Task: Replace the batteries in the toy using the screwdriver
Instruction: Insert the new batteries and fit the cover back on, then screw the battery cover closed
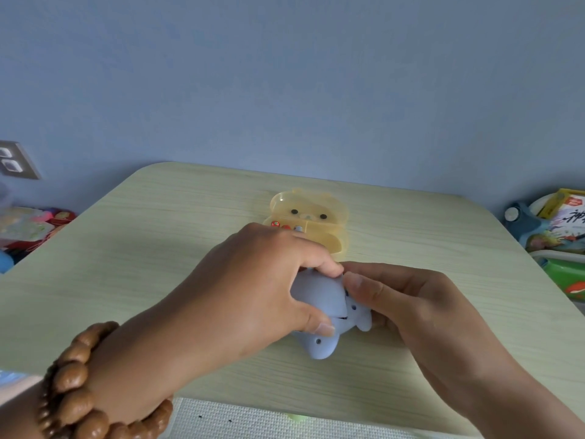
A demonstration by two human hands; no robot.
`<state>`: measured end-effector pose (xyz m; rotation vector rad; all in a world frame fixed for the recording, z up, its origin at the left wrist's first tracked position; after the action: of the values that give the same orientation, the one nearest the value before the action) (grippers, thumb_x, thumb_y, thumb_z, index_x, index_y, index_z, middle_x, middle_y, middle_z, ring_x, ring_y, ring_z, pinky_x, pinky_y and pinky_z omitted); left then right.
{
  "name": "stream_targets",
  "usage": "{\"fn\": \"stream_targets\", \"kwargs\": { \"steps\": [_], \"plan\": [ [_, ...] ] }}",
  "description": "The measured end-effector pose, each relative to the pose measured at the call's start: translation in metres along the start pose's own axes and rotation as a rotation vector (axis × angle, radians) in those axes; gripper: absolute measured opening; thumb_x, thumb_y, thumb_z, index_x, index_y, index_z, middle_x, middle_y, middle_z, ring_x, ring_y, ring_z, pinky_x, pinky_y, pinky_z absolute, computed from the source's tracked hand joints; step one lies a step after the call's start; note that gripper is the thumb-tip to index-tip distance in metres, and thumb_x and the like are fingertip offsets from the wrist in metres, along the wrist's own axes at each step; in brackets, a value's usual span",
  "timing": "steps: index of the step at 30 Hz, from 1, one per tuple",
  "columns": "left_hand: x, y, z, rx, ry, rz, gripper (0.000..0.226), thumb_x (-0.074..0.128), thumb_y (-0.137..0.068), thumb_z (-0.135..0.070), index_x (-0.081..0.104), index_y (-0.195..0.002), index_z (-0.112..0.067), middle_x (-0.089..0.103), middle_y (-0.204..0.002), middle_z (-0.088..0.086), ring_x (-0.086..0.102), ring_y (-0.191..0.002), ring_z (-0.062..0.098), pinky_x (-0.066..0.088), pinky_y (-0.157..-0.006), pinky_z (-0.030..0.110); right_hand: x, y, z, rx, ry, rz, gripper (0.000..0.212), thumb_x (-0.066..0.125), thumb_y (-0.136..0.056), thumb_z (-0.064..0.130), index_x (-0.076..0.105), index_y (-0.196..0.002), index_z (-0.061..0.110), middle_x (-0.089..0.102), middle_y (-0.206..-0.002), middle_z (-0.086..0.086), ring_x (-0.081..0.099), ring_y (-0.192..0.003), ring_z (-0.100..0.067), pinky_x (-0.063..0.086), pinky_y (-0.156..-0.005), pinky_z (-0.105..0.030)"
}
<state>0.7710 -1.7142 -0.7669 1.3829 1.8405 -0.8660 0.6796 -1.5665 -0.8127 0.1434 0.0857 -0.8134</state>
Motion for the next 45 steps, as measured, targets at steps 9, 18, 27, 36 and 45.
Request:
{"fn": "stream_targets", "kwargs": {
  "steps": [9, 18, 27, 36, 45],
  "plan": [
    [0.004, 0.001, 0.022, 0.143, 0.190, -0.086, 0.056, 0.093, -0.053, -0.055, 0.075, -0.103, -0.039, 0.073, -0.105, -0.022, 0.069, -0.102, 0.003, 0.061, -0.080, 0.024, 0.001, -0.001, -0.002, -0.012, -0.043, -0.036, 0.029, 0.073, -0.072, 0.040, 0.082, -0.097, 0.029, 0.080, -0.097, -0.011, 0.067, -0.092, -0.042, 0.051, -0.100, -0.058],
    [0.005, 0.008, 0.020, 0.190, 0.169, -0.131, 0.049, 0.087, -0.060, -0.058, 0.075, -0.101, -0.033, 0.072, -0.117, -0.026, 0.063, -0.110, -0.012, 0.048, -0.094, 0.018, -0.001, 0.000, -0.003, 0.012, -0.053, -0.054, 0.030, 0.074, -0.070, 0.035, 0.082, -0.097, 0.026, 0.079, -0.098, -0.015, 0.065, -0.098, -0.047, 0.052, -0.098, -0.056],
    [0.010, 0.008, 0.015, 0.185, 0.210, -0.089, 0.057, 0.076, -0.064, -0.061, 0.065, -0.119, -0.054, 0.062, -0.124, -0.039, 0.057, -0.116, -0.017, 0.052, -0.097, 0.022, 0.003, 0.002, 0.006, 0.054, 0.036, -0.052, 0.016, 0.070, -0.089, 0.021, 0.083, -0.094, 0.029, 0.081, -0.087, -0.007, 0.066, -0.073, -0.018, 0.055, -0.071, -0.032],
    [0.016, 0.009, 0.016, 0.180, 0.270, -0.091, 0.055, 0.077, -0.061, -0.057, 0.065, -0.115, -0.056, 0.060, -0.121, -0.045, 0.060, -0.113, -0.016, 0.056, -0.094, 0.025, -0.044, 0.030, 0.030, -0.226, 1.068, -0.456, 0.046, 0.061, -0.079, 0.068, 0.074, -0.109, 0.036, 0.066, -0.104, 0.020, 0.062, -0.096, -0.008, 0.049, -0.076, -0.025],
    [0.019, 0.006, 0.019, 0.128, 0.320, -0.047, 0.054, 0.076, -0.060, -0.056, 0.065, -0.112, -0.060, 0.062, -0.122, -0.042, 0.059, -0.114, -0.017, 0.054, -0.097, 0.026, -0.044, 0.035, -0.010, -0.238, 1.071, -0.564, 0.012, 0.089, -0.068, 0.025, 0.078, -0.073, 0.030, 0.072, -0.095, 0.010, 0.067, -0.084, -0.020, 0.049, -0.068, -0.029]
  ]
}}
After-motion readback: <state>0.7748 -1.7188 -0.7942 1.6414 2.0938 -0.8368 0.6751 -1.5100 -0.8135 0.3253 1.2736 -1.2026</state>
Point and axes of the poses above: each hand's wrist, its own y-axis away from the middle knuckle, its own x-axis out of the palm, z = x × y, the point moved 6 cm from there along -y, towards the middle knuckle
